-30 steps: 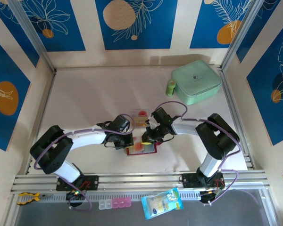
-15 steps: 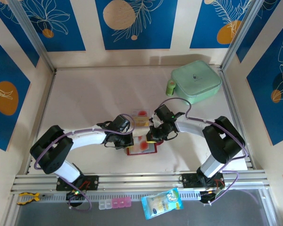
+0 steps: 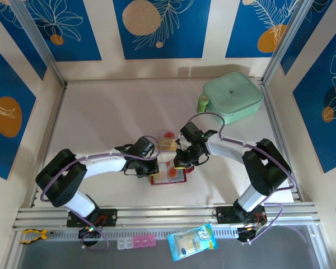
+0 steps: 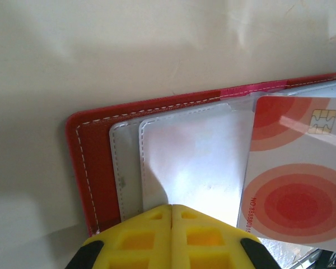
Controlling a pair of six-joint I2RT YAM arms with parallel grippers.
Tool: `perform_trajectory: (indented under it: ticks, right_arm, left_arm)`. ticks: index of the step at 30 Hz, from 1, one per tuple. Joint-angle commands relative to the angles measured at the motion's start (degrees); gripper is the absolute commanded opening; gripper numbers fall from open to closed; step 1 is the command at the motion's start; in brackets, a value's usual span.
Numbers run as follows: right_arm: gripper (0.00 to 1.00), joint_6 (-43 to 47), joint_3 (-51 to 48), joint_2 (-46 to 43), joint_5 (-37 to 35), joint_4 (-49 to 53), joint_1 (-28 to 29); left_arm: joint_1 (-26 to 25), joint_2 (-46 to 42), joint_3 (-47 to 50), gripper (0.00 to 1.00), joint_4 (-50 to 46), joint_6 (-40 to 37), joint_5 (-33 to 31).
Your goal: Take the credit cards out of the card holder
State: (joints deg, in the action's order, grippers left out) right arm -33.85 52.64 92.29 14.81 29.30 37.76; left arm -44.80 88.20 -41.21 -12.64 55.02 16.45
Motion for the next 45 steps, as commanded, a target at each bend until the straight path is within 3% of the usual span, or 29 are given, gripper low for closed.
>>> perform_trajectory:
  ticks: [1,21,33,45]
  right_arm:
    - [0.04,0.49,1.84,0.08,-2.52,5.0,0.68]
    - [0.05,-5.14,3.08,-0.53,-4.62,4.72,3.9]
    - [0.13,-6.83,2.58,-1.76,-3.67,3.75,5.21]
    - [0.04,-6.33,3.76,-3.79,-5.78,6.3,5.4]
  left_arm:
    - [-0.33,0.4,1.31,0.0,-2.33,-0.45,-0.54]
    - [-0.36,0.83,1.66,0.01,-0.99,-0.37,-0.08]
    - [-0.34,0.92,1.81,0.01,-0.58,-0.19,-0.01]
    - [-0.3,-1.57,1.07,0.02,-2.3,-0.32,-0.75]
